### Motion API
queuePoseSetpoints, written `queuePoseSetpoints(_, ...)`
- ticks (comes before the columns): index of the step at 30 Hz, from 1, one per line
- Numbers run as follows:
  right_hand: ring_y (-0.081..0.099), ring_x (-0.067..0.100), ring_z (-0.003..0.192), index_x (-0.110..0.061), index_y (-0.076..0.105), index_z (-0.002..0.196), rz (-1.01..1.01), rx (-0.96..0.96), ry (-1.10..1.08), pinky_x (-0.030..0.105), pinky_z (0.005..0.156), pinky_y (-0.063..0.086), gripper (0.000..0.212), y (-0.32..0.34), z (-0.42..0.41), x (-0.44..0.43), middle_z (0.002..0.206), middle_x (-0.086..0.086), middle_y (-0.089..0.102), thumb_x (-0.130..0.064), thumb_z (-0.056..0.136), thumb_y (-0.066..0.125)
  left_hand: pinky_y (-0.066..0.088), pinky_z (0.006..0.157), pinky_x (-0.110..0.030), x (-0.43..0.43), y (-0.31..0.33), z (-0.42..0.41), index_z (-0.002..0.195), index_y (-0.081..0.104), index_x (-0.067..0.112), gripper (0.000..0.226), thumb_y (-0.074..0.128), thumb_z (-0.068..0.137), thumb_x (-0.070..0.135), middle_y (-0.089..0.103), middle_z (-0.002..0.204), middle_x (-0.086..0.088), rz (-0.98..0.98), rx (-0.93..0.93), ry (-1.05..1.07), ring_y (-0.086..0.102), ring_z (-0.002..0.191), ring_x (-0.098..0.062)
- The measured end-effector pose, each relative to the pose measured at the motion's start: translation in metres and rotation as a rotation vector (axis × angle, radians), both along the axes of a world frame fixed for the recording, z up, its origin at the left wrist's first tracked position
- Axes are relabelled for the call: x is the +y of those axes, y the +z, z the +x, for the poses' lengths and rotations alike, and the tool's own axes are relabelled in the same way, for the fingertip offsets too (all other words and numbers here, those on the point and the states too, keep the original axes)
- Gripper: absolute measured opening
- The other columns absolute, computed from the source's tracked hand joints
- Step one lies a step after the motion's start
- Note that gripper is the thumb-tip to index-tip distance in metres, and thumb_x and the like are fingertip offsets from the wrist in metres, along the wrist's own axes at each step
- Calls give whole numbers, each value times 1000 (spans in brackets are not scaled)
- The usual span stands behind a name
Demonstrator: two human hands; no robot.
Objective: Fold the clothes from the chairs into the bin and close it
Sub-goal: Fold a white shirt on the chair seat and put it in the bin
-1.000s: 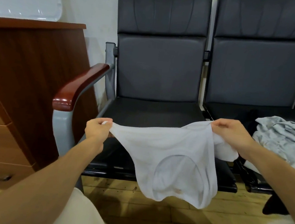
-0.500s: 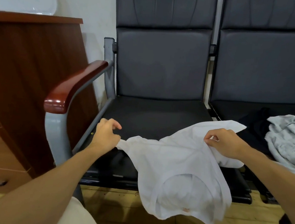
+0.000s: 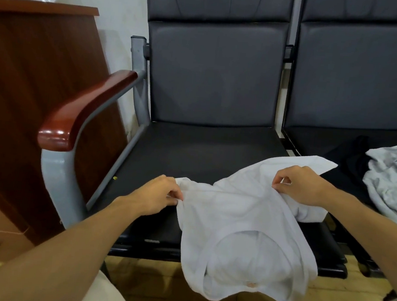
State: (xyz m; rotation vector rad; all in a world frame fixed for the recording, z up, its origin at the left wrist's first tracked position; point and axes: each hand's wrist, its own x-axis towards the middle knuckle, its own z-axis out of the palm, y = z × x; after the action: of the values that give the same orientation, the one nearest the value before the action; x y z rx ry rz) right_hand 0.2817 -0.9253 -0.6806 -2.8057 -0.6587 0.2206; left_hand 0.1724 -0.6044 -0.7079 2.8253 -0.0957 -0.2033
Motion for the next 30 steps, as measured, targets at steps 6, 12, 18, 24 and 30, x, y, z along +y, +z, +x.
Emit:
queuePoseSetpoints(6,57,11,87,-32,61,81,-8,25,15,27,83,47,16,-3,10,-4,94,-8,65,-26,95,59,44,93,-31,-2,-6,14,103,66,18,18,48,100,16,55,103,4,-17,-8,-1,51,99,-15)
queuePoseSetpoints(12,52,9,73,-28,55,79,152,-25,-36,26,75,39,22,1,12,-2,79,-8,57,-20,99,52,54,80,-41,-8,3,19,95,53,28,14,43,101,22,60,93,7,-137,-98,126,61,84,-16)
queuePoseSetpoints(18,58,18,88,-26,60,87,149,-140,-145,36,79,49,12,9,8,-5,89,-3,59,-37,93,59,52,86,-36,-4,18,11,106,52,29,13,41,103,23,60,106,4,-5,-124,116,58,92,-14)
queuePoseSetpoints(24,52,14,73,-26,54,64,44,-85,-124,29,66,39,33,14,-3,-14,71,-8,53,-44,92,57,49,93,-34,5,32,-3,113,58,25,17,47,101,24,63,115,0,76,-150,192,57,102,-15)
queuePoseSetpoints(30,41,15,57,-13,44,56,172,-63,-186,28,56,33,51,16,-17,-17,57,1,45,-45,94,53,37,90,-23,-5,63,-31,111,67,22,22,49,99,24,64,109,4,35,-460,122,49,97,-8)
